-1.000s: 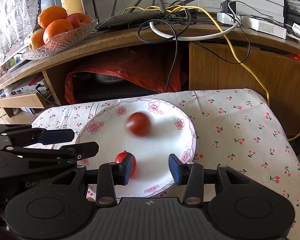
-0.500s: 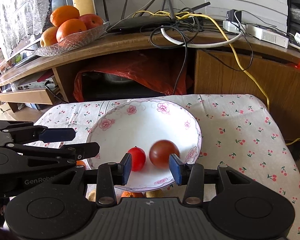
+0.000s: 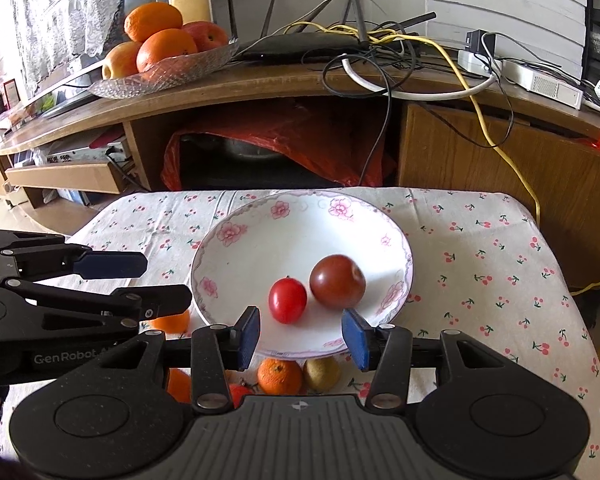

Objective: Organize fruits
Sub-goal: 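Open both tools to drop the tomatoes into the bowl, then grasp an orange with the left tool while the right tool grasps a red tomato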

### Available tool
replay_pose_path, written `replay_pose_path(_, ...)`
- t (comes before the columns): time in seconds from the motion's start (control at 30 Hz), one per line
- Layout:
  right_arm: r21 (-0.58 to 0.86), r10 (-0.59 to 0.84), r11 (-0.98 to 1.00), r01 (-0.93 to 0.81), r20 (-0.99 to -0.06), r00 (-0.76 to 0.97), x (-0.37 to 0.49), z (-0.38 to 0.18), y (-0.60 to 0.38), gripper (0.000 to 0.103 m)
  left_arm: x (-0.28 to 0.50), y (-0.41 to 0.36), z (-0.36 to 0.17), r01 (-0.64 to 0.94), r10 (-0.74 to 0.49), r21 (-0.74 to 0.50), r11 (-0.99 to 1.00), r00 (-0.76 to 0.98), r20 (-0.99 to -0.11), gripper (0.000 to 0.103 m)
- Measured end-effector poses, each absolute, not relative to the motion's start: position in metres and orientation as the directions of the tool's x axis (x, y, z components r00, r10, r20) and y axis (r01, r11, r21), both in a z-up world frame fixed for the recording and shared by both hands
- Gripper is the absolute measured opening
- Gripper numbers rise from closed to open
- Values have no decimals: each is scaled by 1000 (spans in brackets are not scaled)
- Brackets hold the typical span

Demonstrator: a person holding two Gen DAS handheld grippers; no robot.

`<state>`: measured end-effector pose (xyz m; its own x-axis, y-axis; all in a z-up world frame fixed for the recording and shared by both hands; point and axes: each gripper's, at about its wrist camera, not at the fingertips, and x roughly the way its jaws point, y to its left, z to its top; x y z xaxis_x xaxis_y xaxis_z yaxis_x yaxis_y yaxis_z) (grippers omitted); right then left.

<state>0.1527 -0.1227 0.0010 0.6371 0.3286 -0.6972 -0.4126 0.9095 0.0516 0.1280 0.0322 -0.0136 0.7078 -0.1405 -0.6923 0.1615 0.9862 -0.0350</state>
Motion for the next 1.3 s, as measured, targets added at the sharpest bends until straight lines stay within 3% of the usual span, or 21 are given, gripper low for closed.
replay_pose_path(0.9, 66, 311, 906, -419, -774, 552, 123, -18, -140, 42, 98, 12, -55, 327, -202, 7, 945, 601, -774, 53)
replay_pose_path(1.1, 86, 334, 895, -437, -778, 532, 124, -21, -136, 42, 100, 14, -57, 327, -228, -29, 944, 590, -775, 42)
replay_pose_path(1.3, 117, 370, 876, -468, -784, 498, 125, -26, -125, 42, 95, 24, -55, 321, -234, -43, 946, 585, -777, 42)
